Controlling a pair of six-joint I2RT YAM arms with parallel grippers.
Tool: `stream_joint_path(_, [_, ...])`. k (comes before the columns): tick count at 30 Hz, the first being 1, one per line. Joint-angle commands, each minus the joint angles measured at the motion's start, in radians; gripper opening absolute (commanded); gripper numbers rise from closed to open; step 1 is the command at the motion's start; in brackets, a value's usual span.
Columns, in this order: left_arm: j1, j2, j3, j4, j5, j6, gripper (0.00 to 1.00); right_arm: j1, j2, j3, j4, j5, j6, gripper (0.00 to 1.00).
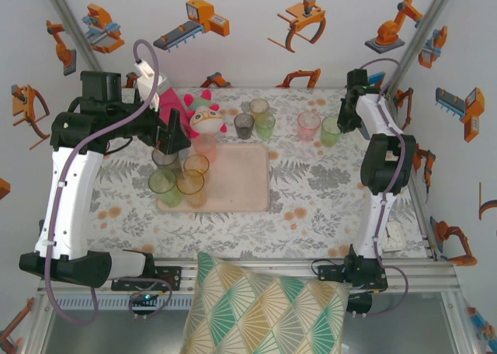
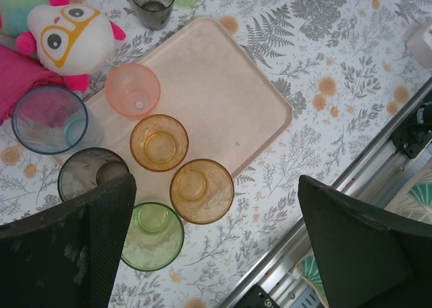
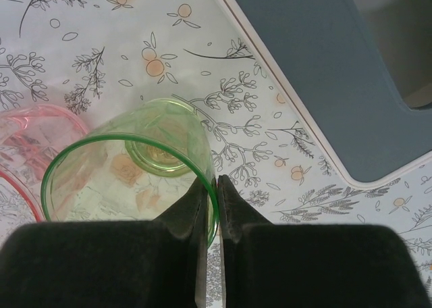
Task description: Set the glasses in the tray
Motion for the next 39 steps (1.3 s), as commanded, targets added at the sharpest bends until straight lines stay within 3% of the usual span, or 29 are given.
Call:
stream_joint_path(1, [0.007, -0.002, 0.005, 0.014, -0.02, -0.013, 0.97, -0.006, -0.019, 0.04, -0.024, 0.015, -0.014, 0.1])
stream_joint_path(24, [0.01, 0.008, 0.041, 0.026, -0.037, -0.039, 0.97, -0.006, -0.128, -0.033, -0.018, 0.004, 0.029, 0.09])
stream_joint_path(39, [0.005, 0.011, 0.01, 0.053, -0.032, -0.069, 0.97, 0.033, -0.338, -0.231, 0.01, 0.004, 0.052, 0.09])
